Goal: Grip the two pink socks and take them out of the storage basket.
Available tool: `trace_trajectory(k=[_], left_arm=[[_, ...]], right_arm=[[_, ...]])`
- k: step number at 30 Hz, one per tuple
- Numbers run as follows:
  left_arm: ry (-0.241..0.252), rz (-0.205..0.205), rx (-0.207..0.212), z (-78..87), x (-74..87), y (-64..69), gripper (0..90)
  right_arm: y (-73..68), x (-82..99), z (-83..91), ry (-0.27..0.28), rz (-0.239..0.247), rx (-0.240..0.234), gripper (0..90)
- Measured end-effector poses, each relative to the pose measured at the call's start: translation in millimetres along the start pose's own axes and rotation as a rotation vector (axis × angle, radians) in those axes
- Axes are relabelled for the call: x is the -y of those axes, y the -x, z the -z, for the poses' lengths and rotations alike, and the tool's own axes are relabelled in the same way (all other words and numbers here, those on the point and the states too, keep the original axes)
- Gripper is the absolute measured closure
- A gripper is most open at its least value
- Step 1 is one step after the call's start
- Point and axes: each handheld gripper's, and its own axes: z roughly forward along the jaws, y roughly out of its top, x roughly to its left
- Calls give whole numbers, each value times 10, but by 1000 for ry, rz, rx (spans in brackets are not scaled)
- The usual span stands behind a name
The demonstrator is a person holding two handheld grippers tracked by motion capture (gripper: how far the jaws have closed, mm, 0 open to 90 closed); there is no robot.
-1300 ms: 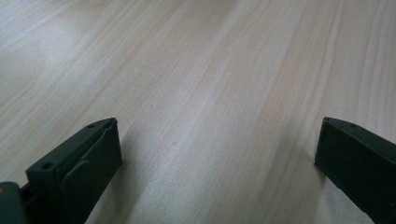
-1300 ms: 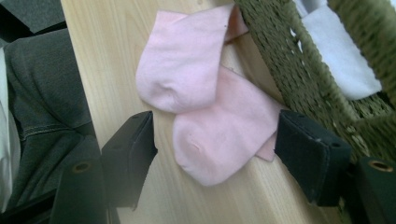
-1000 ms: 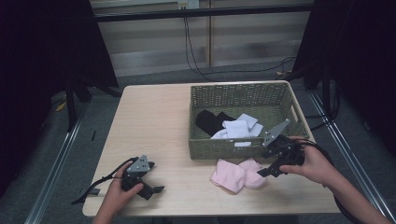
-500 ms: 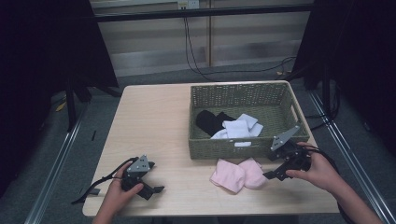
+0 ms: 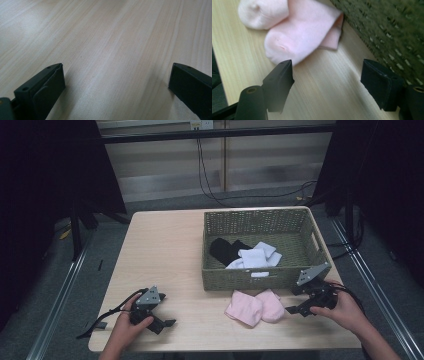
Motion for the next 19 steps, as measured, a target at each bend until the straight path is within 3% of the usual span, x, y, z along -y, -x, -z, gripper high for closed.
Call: trace_trajectory(k=[10, 19], left_arm=[[-1, 1, 0, 1, 0, 1, 0], [-1, 1, -1, 1, 1, 1, 0]], right_arm=[[-18, 214, -162, 64, 33, 60, 213], [-55, 292, -183, 122, 37, 94, 194]])
